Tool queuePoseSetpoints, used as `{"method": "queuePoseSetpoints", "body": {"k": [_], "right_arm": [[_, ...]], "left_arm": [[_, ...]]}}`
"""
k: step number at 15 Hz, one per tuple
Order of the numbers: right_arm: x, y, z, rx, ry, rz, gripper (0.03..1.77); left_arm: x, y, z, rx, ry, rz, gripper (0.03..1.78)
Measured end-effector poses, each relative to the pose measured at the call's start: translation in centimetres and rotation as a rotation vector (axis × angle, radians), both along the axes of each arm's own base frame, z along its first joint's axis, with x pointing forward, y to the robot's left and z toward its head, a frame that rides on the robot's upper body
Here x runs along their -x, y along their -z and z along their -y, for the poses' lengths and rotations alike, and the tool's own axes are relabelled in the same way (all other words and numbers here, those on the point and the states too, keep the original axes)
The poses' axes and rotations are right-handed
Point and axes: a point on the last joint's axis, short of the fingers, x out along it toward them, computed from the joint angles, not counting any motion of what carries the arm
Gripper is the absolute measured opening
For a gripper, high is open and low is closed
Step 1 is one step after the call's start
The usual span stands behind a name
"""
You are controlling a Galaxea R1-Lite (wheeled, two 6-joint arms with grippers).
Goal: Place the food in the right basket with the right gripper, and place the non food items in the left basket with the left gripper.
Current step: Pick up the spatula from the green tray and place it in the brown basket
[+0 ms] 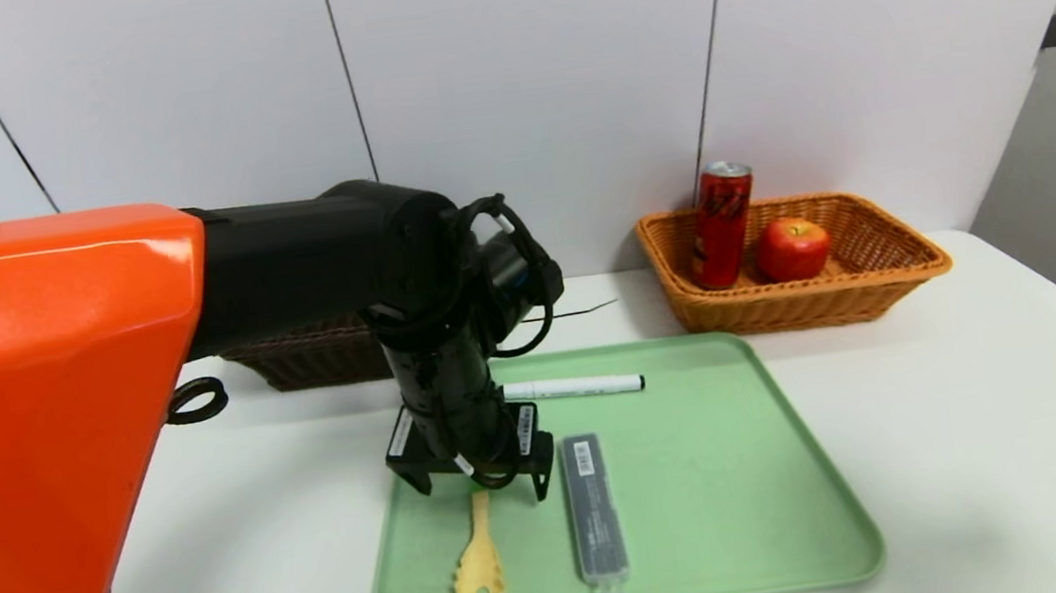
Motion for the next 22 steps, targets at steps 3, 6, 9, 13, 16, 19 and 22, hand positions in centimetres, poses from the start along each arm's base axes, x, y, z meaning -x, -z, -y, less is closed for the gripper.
{"method": "queuePoseSetpoints", "body": {"k": [3, 6, 9, 13, 16, 19, 22], "right_arm": [[0.0, 0.0, 0.0, 0.001, -0.003, 0.002, 1.70], [0.1, 0.0, 0.0, 0.000, -0.002, 0.002, 1.70], [0.0, 0.0, 0.0, 0.002, -0.002, 0.002, 1.70], [-0.1, 0.0, 0.0, 0.001, -0.007, 0.001, 1.70], [-0.3, -0.2, -0.1, -0.005, -0.010, 0.027, 1.70], [-0.4, -0.2, -0.1, -0.004, -0.010, 0.024, 1.70], [-0.5, -0.2, -0.1, 0.000, -0.013, 0.022, 1.70]], "left_arm": [[-0.3, 0.0, 0.2, 0.024, 0.000, 0.014, 1.69], [-0.5, 0.2, 0.1, 0.021, -0.008, 0.008, 1.69], [-0.6, 0.5, 0.1, 0.010, -0.012, 0.003, 1.69], [-0.7, 0.7, 0.0, 0.006, -0.015, -0.002, 1.69], [-0.7, 0.7, 0.0, 0.003, -0.017, -0.005, 1.69], [-0.6, 0.8, -0.1, 0.000, -0.017, -0.009, 1.69], [-0.7, 1.1, -0.1, -0.005, -0.017, -0.014, 1.69]]}}
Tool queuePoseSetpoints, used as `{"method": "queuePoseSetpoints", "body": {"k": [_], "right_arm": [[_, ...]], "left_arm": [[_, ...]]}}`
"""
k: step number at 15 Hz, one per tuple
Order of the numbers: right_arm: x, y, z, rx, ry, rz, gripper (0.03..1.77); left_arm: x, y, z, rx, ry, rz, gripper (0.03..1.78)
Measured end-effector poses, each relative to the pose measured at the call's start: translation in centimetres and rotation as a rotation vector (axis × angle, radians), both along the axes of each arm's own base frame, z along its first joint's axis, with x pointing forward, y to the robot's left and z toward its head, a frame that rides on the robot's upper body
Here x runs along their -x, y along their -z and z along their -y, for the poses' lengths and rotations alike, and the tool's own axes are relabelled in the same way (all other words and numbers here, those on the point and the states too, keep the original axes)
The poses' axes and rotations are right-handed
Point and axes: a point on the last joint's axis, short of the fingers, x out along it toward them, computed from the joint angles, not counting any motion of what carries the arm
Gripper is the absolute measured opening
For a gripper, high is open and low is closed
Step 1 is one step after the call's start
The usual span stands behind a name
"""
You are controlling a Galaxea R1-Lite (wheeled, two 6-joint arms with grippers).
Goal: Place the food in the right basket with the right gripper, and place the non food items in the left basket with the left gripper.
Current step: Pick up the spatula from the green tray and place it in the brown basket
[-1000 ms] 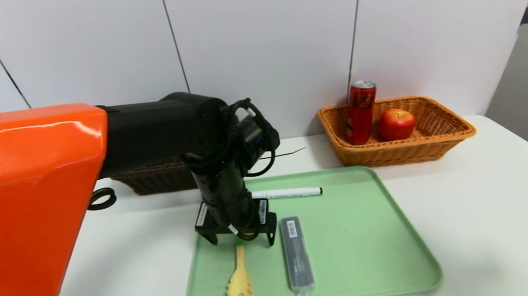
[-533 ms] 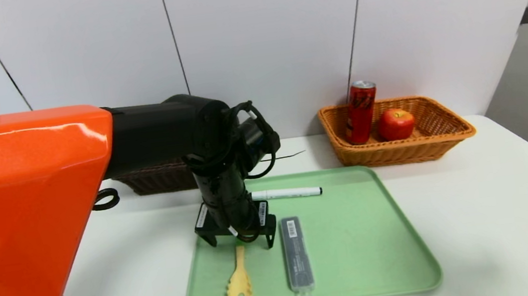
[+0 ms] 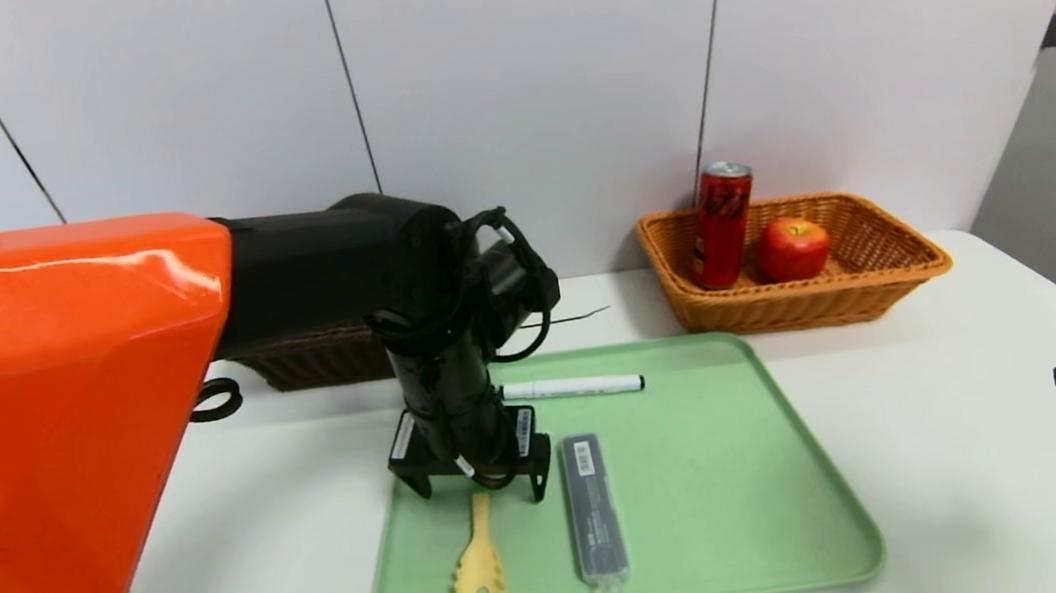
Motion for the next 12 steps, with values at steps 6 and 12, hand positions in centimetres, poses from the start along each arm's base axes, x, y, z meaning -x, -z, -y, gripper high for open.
{"method": "queuePoseSetpoints", "body": {"k": [6, 12], "right_arm": [[-0.07, 0.00, -0.02, 0.006, -0.005, -0.001, 1.70], [0.00, -0.08, 0.00, 0.006, -0.006, 0.003, 1.70]], "left_arm": [[0.00, 0.13, -0.04, -0.006, -0.003, -0.008, 1.69], [0.03, 0.19, 0.00, -0.002, -0.030, -0.012, 1.69]]}}
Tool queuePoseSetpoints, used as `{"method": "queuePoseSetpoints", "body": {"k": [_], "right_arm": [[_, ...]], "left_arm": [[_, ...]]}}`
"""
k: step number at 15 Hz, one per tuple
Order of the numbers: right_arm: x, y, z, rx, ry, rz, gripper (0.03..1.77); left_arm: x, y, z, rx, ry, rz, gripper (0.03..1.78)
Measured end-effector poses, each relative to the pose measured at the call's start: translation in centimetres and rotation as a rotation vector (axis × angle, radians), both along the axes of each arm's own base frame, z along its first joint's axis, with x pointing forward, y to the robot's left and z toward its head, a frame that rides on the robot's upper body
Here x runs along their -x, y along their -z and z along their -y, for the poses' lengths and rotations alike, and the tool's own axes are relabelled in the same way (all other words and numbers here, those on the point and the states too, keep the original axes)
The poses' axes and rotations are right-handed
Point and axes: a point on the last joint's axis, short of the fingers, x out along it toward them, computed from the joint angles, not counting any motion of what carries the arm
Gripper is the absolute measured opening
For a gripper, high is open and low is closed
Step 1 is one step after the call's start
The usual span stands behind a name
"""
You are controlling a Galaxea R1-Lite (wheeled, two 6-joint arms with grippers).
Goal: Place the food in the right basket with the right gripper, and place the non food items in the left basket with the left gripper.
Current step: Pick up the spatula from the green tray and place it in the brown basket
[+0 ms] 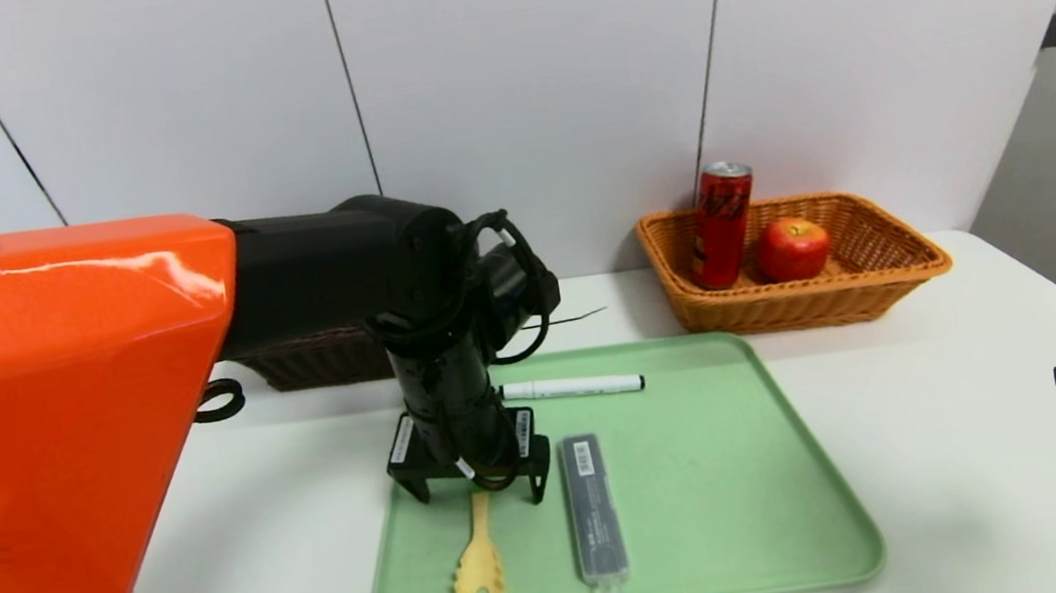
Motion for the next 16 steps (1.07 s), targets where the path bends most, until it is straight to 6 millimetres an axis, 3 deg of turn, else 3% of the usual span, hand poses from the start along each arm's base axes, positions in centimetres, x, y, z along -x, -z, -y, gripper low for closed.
{"method": "queuePoseSetpoints", "body": {"k": [7, 10, 14, 15, 16], "right_arm": [[0.23, -0.23, 0.07, -0.004, 0.000, 0.014, 1.70], [0.40, -0.32, 0.12, -0.005, -0.001, 0.021, 1.70], [0.56, -0.38, 0.17, -0.006, -0.001, 0.025, 1.70], [0.60, -0.41, 0.18, -0.007, -0.001, 0.028, 1.70], [0.62, -0.44, 0.18, -0.008, -0.001, 0.030, 1.70]], "left_arm": [[0.05, 0.01, 0.03, 0.000, -0.005, -0.001, 1.66], [0.12, -0.02, 0.02, -0.001, -0.005, -0.003, 1.15], [0.24, -0.10, -0.04, -0.006, -0.004, -0.009, 0.69], [0.24, -0.10, -0.04, -0.006, -0.003, -0.009, 0.14], [0.25, -0.12, -0.04, -0.006, -0.003, -0.009, 0.12]]}}
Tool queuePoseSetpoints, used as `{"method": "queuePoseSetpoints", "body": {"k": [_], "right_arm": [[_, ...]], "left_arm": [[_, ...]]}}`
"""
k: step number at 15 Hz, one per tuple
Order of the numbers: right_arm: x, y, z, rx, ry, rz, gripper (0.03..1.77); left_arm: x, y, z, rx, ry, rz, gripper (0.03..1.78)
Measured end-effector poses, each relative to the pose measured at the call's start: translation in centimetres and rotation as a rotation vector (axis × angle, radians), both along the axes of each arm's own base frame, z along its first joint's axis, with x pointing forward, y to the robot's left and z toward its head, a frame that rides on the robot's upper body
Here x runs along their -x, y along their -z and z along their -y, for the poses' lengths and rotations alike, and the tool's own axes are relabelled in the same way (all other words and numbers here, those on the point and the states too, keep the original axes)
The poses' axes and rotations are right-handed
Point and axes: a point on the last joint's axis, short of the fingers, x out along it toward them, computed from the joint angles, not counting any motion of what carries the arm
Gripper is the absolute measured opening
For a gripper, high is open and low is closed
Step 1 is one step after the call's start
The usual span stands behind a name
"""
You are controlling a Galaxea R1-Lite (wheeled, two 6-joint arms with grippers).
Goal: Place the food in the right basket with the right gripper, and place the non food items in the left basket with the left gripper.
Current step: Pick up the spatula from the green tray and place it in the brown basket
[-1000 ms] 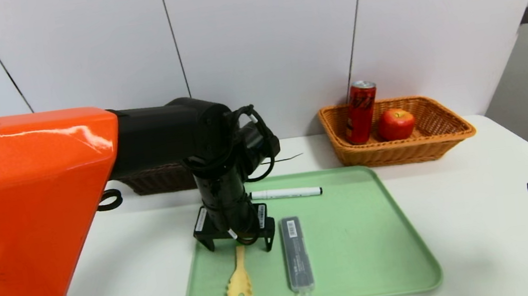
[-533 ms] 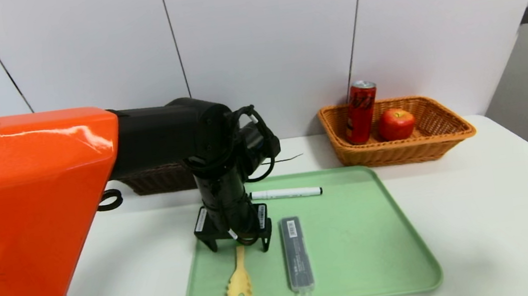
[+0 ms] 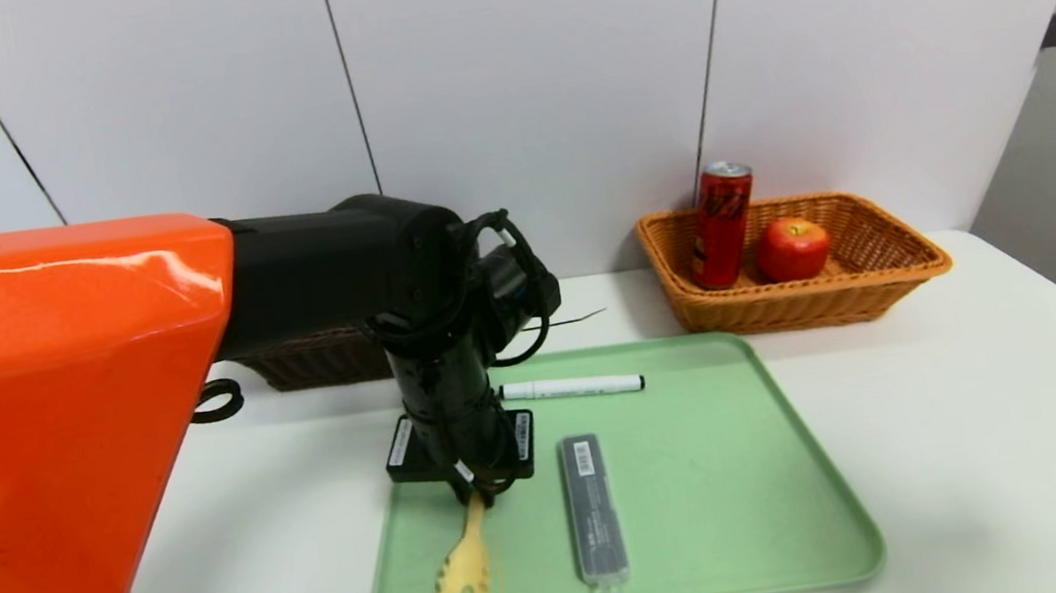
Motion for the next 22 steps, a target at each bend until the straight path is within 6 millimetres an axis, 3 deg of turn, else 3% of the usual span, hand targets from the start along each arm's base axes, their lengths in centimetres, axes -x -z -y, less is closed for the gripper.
{"method": "queuePoseSetpoints", "body": {"k": [5, 11, 15, 18, 22], "right_arm": [[0.1, 0.0, 0.0, 0.004, -0.006, 0.004, 1.70], [0.1, -0.1, 0.0, 0.006, -0.006, 0.004, 1.71], [0.0, 0.2, 0.0, 0.008, -0.006, -0.007, 1.71], [0.0, 0.3, 0.0, 0.009, -0.006, -0.014, 1.71], [-0.1, 0.4, 0.0, 0.013, -0.006, -0.019, 1.71]], "left_arm": [[0.0, -0.3, 0.0, 0.004, 0.011, 0.010, 0.12], [0.8, -2.4, 0.2, 0.063, 0.038, 0.086, 0.12], [1.1, -5.8, 0.1, 0.205, 0.013, 0.238, 0.12], [1.5, -9.6, -0.4, 0.388, -0.096, 0.382, 0.12], [0.5, -13.6, -3.6, 0.545, -0.281, 0.575, 0.12]]}}
